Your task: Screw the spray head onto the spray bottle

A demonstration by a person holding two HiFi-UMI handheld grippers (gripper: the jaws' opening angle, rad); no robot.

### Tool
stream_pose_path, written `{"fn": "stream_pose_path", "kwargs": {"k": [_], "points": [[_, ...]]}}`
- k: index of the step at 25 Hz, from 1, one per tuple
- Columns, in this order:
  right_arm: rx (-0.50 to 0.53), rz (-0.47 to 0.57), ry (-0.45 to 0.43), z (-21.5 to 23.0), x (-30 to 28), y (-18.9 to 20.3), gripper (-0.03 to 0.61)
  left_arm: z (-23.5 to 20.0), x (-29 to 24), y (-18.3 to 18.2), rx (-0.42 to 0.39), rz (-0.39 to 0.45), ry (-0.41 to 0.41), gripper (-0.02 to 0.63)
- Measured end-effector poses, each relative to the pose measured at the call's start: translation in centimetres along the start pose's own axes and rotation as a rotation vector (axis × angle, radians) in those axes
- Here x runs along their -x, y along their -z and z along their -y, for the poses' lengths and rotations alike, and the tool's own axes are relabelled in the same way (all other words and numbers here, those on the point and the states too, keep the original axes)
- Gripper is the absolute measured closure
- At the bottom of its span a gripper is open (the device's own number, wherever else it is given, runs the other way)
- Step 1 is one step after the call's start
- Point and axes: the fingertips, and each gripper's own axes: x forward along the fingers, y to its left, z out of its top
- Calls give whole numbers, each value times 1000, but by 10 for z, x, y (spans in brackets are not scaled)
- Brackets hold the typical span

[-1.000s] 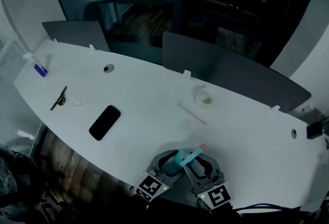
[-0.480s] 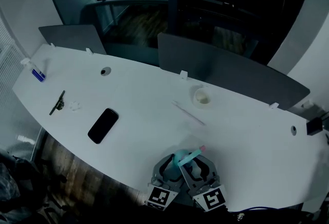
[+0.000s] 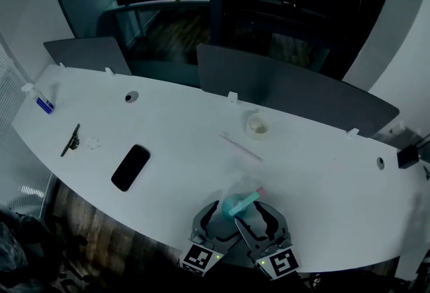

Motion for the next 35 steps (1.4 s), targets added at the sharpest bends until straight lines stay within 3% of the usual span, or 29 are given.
{"fn": "stream_pose_path", "kwargs": {"k": [6,11,13,14,15,16,17,21,25,28,35], "points": [[16,59,97,8,24,0,370,-9,24,-8,-9,19,5,162],[27,52,102,6,38,-5,371,-31,51,-49,62,104,-127,163],[54,26,116,7,45,-8,381,-33,65,-66,37,139,-174,255],[72,7,130,8,50,-9,513,-31,72,-74,8,154,-194,325],[90,-8,140,9,56,-11,574,-28,80,-82,-29,168,-215,435],[102,-12,142,8,63,-13,574,-22,88,-88,-69,179,-237,545],[108,-8,142,7,72,-16,574,-14,95,-94,-111,183,-258,613],[158,22,173,6,117,-27,574,28,122,-104,-269,160,-379,615],[216,48,196,-6,172,-30,574,89,148,-97,-237,229,-447,615],[223,56,192,-20,211,-28,574,131,172,-79,-188,234,-509,615],[201,95,178,-46,268,-32,574,189,216,-78,-260,193,-607,615]]}}
